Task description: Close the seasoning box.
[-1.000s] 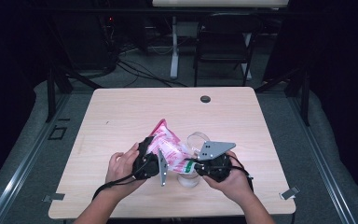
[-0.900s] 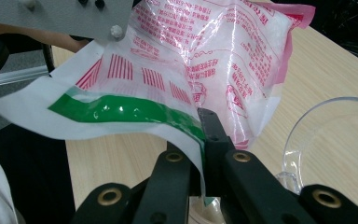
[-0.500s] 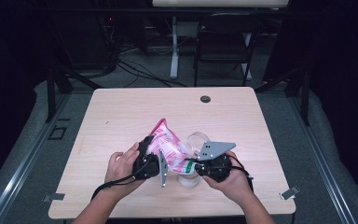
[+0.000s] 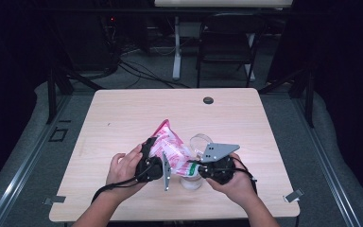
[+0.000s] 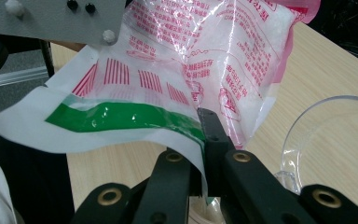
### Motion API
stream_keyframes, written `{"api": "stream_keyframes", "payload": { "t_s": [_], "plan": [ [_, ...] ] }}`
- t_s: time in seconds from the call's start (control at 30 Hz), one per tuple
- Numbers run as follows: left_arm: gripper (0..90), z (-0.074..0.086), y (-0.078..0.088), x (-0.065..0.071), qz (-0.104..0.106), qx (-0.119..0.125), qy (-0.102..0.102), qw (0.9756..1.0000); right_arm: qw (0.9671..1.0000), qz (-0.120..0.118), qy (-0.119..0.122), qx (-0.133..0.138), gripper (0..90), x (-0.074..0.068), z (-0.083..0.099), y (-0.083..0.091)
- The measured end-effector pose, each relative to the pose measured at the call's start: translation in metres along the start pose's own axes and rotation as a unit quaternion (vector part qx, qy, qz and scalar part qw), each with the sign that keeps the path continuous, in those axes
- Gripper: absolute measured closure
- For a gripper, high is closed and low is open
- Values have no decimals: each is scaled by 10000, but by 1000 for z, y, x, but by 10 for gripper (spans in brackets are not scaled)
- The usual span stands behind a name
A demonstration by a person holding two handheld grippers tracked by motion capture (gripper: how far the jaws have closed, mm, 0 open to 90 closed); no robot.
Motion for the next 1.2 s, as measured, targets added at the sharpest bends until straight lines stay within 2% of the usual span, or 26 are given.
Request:
{"api": "stream_keyframes", "payload": {
  "t_s": [0.77,1.2],
  "plan": [
    [609,-4,1,-1,-154,-6,-263,9995,10000,17,-56,-76,900,4,5,-3],
    [621,-5,2,-3,-192,19,-293,9994,9999,34,-59,-127,900,5,7,-5]
  ]
}}
Point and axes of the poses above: each handheld gripper's, and its own axes: y roughly backward along the jaws, z roughly out of its underside, x roughly to its right, the point moved 6 cm from there along -y, roughly forward along the jaws, and after that the axes turned 1 degree about y, right-handed, at the moved point
